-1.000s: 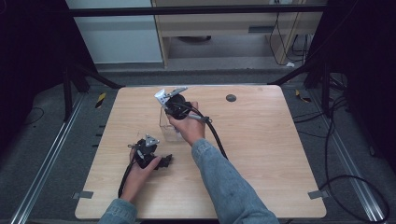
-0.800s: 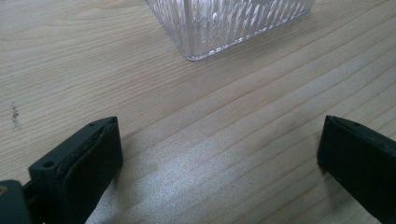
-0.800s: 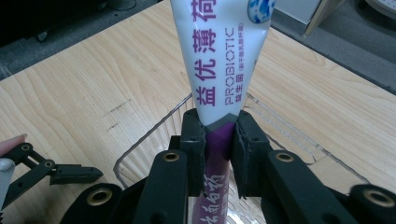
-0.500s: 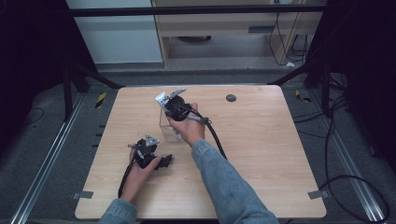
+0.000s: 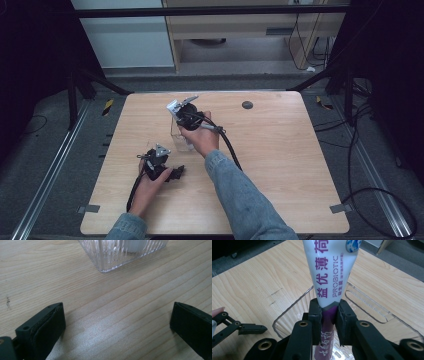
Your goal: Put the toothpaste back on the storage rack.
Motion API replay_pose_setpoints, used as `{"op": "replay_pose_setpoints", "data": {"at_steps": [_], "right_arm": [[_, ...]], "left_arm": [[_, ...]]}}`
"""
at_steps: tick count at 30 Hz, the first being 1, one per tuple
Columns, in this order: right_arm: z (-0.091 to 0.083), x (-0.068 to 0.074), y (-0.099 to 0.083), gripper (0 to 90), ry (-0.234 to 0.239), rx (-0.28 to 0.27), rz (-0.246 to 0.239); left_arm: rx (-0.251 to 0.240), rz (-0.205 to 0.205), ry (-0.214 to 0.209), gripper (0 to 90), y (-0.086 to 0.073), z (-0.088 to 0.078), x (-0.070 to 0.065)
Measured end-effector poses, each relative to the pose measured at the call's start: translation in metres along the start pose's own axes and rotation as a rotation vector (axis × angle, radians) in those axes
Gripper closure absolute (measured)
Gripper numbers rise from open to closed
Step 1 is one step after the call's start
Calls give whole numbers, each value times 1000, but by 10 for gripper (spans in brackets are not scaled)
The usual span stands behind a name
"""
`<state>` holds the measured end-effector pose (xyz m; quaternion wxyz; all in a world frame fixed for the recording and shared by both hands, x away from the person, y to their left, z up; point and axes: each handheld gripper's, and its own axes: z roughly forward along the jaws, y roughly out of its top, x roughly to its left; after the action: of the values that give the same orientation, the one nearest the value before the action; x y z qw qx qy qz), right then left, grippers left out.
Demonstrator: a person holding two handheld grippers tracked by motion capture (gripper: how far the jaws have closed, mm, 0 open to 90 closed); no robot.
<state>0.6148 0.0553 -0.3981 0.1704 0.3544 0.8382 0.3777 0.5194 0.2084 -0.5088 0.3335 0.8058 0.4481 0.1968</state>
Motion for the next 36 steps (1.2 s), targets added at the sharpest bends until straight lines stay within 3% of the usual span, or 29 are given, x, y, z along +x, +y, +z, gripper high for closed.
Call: {"op": "replay_pose_setpoints", "data": {"at_steps": [21, 36], "right_arm": [[6, 1, 5, 753, -2, 20, 23], [-1, -1, 4, 780, -2, 16, 15]], "left_arm": [[0, 0, 0, 0, 0, 0, 0], [0, 0, 0, 0, 0, 0, 0]]}}
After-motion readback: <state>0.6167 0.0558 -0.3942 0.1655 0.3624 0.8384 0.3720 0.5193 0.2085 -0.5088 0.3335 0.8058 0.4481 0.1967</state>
